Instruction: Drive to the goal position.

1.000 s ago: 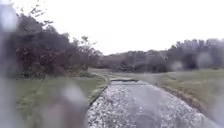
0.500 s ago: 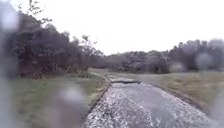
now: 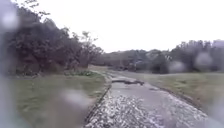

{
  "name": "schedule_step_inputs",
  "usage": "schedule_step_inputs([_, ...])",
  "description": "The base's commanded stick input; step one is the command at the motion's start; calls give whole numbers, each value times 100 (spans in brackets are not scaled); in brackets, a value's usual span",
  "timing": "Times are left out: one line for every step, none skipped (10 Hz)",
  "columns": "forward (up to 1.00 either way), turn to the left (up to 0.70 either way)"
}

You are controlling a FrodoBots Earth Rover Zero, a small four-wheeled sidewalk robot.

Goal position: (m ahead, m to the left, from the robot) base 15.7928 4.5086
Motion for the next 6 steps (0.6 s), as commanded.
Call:
schedule_step_inputs([85, 0])
schedule_step_inputs([85, 0])
schedule_step_inputs([85, -34])
schedule_step_inputs([85, -34])
schedule_step_inputs([85, -34])
schedule_step_inputs([85, 0])
